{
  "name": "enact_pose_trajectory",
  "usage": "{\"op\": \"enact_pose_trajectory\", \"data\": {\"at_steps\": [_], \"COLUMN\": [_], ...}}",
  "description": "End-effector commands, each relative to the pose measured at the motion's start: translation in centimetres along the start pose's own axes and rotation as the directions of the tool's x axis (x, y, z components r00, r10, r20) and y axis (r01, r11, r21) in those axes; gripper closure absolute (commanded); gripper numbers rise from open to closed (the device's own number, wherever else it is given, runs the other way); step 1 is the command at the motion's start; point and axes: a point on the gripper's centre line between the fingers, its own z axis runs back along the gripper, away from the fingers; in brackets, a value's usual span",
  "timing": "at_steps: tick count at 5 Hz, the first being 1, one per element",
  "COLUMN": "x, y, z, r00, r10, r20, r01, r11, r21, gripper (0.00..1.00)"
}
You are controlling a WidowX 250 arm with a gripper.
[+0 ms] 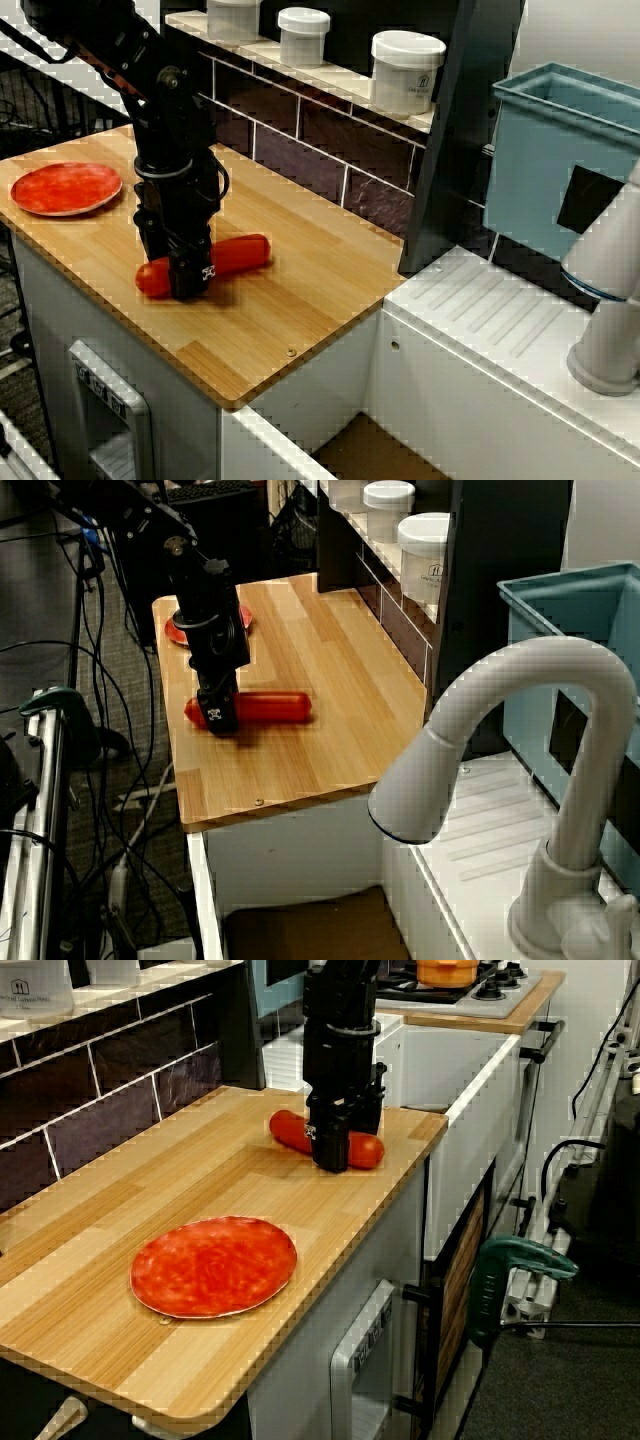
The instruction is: Put the object on the plate
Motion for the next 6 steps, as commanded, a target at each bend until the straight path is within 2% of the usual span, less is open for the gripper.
{"op": "enact_pose_trajectory", "data": {"at_steps": [1,2,3,4,5,6], "x": [1.4,1.7,0.0,-1.6,-2.6,-2.9], "y": [4.8,7.7,12.3,16.7,19.5,20.7], "z": [6.1,6.3,5.7,4.2,4.8,5.2], "r00": [0.997,0.991,0.974,0.955,0.942,0.938], "r10": [0.055,0.122,0.178,0.251,0.306,0.331], "r20": [0.06,0.063,0.139,0.156,0.14,0.105], "r01": [-0.058,-0.13,-0.204,-0.281,-0.328,-0.344], "r11": [0.997,0.981,0.957,0.936,0.929,0.926], "r21": [0.055,0.145,0.205,0.211,0.173,0.152], "gripper": [1.0,1.0,1.0,1.0,1.0,1.0]}}
